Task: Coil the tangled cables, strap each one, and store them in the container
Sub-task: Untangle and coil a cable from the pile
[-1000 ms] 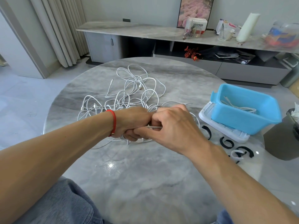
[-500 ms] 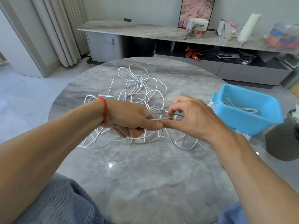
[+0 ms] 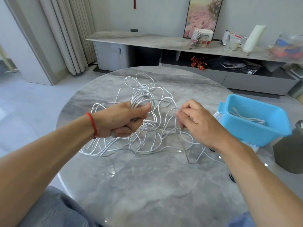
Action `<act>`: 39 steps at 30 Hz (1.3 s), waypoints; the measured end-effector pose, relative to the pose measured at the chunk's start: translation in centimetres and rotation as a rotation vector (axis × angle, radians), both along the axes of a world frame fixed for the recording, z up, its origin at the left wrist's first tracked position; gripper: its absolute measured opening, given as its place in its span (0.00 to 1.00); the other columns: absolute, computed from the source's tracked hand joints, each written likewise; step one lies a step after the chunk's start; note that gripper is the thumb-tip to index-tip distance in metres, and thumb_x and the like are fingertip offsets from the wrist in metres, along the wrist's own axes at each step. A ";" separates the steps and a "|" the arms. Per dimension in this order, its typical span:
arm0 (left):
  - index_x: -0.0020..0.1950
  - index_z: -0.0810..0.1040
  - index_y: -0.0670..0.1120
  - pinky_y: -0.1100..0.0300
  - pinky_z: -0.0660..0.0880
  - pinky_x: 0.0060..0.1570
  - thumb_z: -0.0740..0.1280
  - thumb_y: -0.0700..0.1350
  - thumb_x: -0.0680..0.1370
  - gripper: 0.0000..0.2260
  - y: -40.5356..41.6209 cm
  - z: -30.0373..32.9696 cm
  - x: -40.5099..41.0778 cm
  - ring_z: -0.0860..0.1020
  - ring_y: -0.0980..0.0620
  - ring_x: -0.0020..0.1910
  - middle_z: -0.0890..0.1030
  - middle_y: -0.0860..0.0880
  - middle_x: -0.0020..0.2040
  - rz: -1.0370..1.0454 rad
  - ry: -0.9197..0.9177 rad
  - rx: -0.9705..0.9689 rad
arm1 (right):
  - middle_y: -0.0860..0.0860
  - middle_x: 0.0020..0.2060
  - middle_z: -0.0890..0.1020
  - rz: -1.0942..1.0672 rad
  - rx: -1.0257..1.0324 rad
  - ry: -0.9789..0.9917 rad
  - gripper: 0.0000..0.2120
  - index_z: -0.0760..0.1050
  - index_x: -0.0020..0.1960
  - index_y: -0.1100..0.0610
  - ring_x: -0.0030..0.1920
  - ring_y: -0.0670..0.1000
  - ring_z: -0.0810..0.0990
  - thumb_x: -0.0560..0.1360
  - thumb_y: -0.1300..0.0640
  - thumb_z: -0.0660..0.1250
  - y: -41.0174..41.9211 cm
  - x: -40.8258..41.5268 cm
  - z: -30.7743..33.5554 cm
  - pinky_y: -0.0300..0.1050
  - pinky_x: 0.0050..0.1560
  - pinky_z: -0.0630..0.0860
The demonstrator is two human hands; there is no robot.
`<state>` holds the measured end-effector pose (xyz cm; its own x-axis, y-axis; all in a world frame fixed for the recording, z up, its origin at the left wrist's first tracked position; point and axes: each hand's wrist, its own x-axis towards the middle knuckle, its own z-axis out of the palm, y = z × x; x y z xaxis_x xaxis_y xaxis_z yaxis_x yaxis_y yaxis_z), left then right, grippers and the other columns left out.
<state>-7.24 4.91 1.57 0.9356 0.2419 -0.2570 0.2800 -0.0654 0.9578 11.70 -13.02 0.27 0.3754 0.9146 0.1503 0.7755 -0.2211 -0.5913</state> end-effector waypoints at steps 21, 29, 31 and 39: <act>0.47 0.74 0.41 0.68 0.56 0.19 0.65 0.50 0.82 0.12 -4.7 -1.2 4.0 0.58 0.52 0.15 0.61 0.46 0.25 0.297 -0.257 -0.114 | 0.50 0.28 0.78 0.005 0.046 0.067 0.23 0.71 0.31 0.58 0.34 0.53 0.76 0.83 0.52 0.60 1.4 -4.7 0.4 0.56 0.41 0.73; 0.43 0.72 0.48 0.58 0.68 0.32 0.59 0.57 0.83 0.15 -4.3 -0.2 4.5 0.71 0.50 0.27 0.77 0.48 0.39 0.364 -0.355 -0.351 | 0.44 0.24 0.73 -0.050 0.034 0.189 0.22 0.80 0.33 0.47 0.27 0.43 0.70 0.81 0.39 0.64 1.4 -3.0 0.1 0.36 0.31 0.67; 0.41 0.71 0.47 0.55 0.73 0.35 0.59 0.56 0.83 0.16 -4.4 -0.2 4.8 0.75 0.49 0.31 0.75 0.48 0.34 0.400 -0.369 -0.398 | 0.44 0.24 0.71 -0.051 -0.015 0.160 0.25 0.78 0.36 0.56 0.27 0.44 0.70 0.80 0.37 0.64 1.5 -2.6 -0.2 0.37 0.32 0.67; 0.38 0.68 0.49 0.60 0.70 0.29 0.59 0.58 0.83 0.18 -3.1 1.0 5.0 0.60 0.54 0.23 0.56 0.51 0.29 0.542 -0.468 -0.586 | 0.46 0.33 0.79 0.004 -0.205 0.097 0.23 0.77 0.37 0.49 0.36 0.48 0.76 0.77 0.32 0.60 1.2 -2.1 -0.4 0.49 0.42 0.74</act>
<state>-2.28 1.82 2.55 0.7720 0.6275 -0.1011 -0.2926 0.4921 0.8199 9.61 -11.84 -0.12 0.3752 0.9238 -0.0756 0.7184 -0.3414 -0.6060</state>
